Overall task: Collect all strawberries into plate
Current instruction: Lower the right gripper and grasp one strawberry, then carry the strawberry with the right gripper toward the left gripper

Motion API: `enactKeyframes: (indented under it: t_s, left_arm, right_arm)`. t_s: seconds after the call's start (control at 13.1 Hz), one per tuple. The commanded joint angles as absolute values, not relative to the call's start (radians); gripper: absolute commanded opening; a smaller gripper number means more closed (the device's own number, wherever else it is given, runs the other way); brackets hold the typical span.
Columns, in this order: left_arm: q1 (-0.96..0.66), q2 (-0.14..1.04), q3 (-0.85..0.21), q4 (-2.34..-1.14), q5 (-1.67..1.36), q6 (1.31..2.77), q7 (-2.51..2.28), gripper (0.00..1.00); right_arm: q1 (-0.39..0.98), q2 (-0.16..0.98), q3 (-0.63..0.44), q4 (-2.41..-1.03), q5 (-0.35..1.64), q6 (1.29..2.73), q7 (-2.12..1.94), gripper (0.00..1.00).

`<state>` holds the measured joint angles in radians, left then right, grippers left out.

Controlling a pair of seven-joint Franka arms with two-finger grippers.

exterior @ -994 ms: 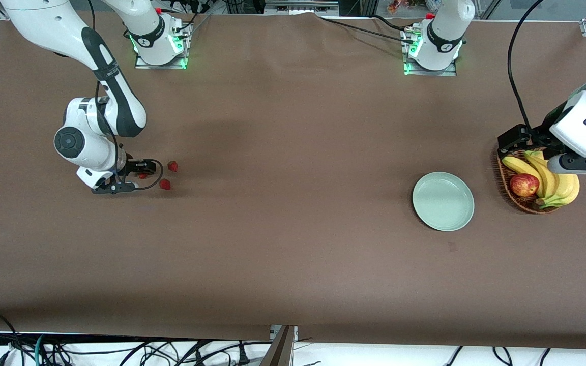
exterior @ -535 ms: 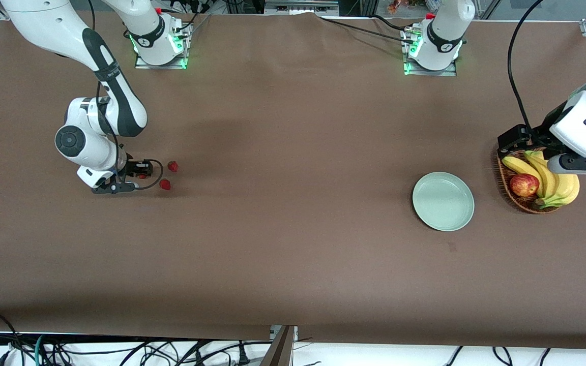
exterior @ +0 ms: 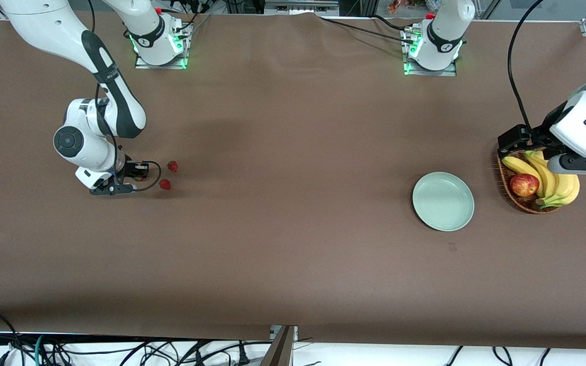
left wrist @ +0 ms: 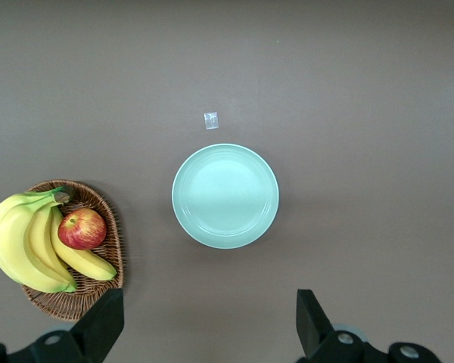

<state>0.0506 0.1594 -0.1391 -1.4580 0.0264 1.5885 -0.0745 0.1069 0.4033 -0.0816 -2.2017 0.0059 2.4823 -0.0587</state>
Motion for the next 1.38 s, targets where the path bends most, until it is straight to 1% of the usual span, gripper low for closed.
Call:
enactKeyframes:
  t_s: [0.0, 0.08, 0.15, 0.31, 0.46, 0.84, 0.99, 1.15, 1.3]
  left_arm:
    - [0.051, 0.155, -0.144, -1.456, 0.048, 1.592, -0.081, 1.0]
    - [0.049, 0.156, -0.143, -1.454, 0.046, 1.594, -0.103, 1.0]
    - [0.045, 0.16, -0.144, -1.454, 0.048, 1.595, -0.162, 1.0]
    - [0.041, 0.161, -0.155, -1.453, 0.047, 1.601, -0.244, 1.0]
    - [0.041, 0.161, -0.167, -1.451, 0.048, 1.6, -0.236, 1.0]
    - [0.04, 0.161, -0.166, -1.451, 0.048, 1.597, -0.238, 1.0]
    - [0.044, 0.153, -0.166, -1.451, 0.045, 1.598, -0.258, 1.0]
    - [0.043, 0.152, -0.166, -1.45, 0.037, 1.598, -0.271, 1.0]
    - [0.043, 0.152, -0.166, -1.447, 0.044, 1.598, -0.27, 1.0]
  right_arm:
    - [0.106, 0.376, -0.068, -2.047, 0.015, 2.225, -0.048, 0.28]
    - [0.11, 0.38, -0.055, -1.976, 0.023, 2.123, -0.032, 0.28]
    - [0.115, 0.382, -0.04, -1.92, 0.038, 2.053, -0.014, 0.28]
    - [0.146, 0.383, -0.011, -1.849, 0.054, 1.985, 0.079, 0.28]
    - [0.225, 0.4, 0.011, -1.809, 0.07, 1.994, 0.232, 0.28]
    - [0.452, 0.552, 0.011, -1.605, 0.199, 2.005, 0.607, 0.28]
    - [0.543, 0.618, 0.011, -1.536, 0.233, 2.064, 0.772, 0.28]
    - [0.641, 0.694, 0.009, -1.47, 0.229, 2.155, 0.93, 0.28]
    - [0.692, 0.765, 0.009, -1.402, 0.232, 2.193, 1.053, 0.29]
